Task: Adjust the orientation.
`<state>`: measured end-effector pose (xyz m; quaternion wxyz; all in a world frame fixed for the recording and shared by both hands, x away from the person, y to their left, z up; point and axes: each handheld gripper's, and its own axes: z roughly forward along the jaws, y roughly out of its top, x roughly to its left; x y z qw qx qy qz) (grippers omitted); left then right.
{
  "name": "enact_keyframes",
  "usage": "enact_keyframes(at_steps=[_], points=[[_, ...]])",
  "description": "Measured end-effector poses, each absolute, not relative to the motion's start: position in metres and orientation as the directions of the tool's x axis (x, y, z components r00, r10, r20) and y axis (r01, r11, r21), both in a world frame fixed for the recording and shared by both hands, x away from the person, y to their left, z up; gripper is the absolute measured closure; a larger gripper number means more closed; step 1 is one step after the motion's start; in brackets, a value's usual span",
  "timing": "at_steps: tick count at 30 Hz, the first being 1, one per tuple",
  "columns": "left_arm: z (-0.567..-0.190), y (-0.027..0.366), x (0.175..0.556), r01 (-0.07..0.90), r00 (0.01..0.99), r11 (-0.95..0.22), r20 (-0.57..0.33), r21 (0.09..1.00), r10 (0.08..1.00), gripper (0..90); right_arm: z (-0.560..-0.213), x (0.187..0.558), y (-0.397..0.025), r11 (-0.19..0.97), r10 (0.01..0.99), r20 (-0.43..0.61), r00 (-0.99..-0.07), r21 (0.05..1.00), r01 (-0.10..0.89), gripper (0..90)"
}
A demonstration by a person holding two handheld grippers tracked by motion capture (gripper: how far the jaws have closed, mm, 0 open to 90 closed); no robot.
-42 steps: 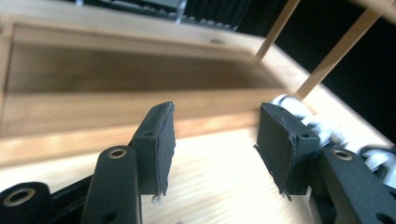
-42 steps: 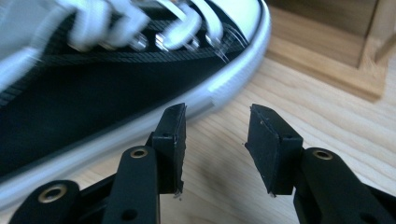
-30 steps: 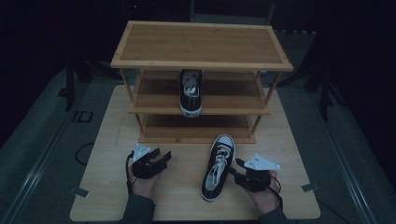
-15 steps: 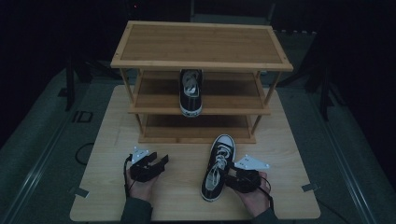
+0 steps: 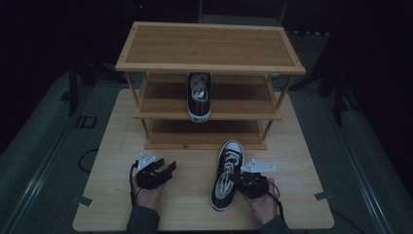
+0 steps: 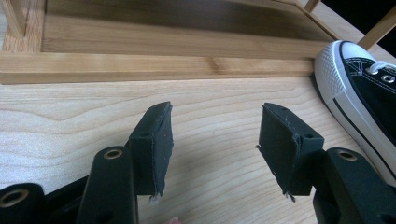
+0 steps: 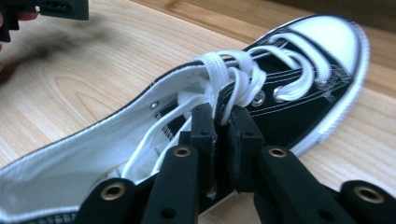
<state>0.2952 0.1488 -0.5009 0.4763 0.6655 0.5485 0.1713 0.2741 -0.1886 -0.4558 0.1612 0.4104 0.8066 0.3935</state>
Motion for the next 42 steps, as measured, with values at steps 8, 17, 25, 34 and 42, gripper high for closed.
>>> enact_keyframes(at_steps=[8,17,25,34,42], points=[[-0.504,0.148,0.298,0.576,0.338,0.054,-0.297,0.816,0.893,45.0,-0.45,0.281,-0.21,0.365,0.77,0.062,-0.635,0.774,0.517,85.1],[-0.506,0.148,0.299,0.582,0.337,0.048,-0.295,0.812,0.894,45.0,-0.452,0.286,-0.209,0.338,0.771,0.11,-0.627,0.765,0.549,78.8],[-0.507,0.148,0.3,0.586,0.326,0.052,-0.294,0.809,0.899,45.1,-0.454,0.293,-0.206,0.281,0.794,0.183,-0.58,0.735,0.617,79.5],[-0.508,0.147,0.3,0.587,0.325,0.045,-0.287,0.808,0.901,45.1,-0.459,0.304,-0.221,0.133,0.755,0.43,-0.495,0.639,0.758,83.9],[-0.508,0.146,0.3,0.589,0.327,0.038,-0.281,0.807,0.902,45.0,-0.464,0.305,-0.233,0.018,0.706,0.547,-0.45,0.621,0.783,85.5]])
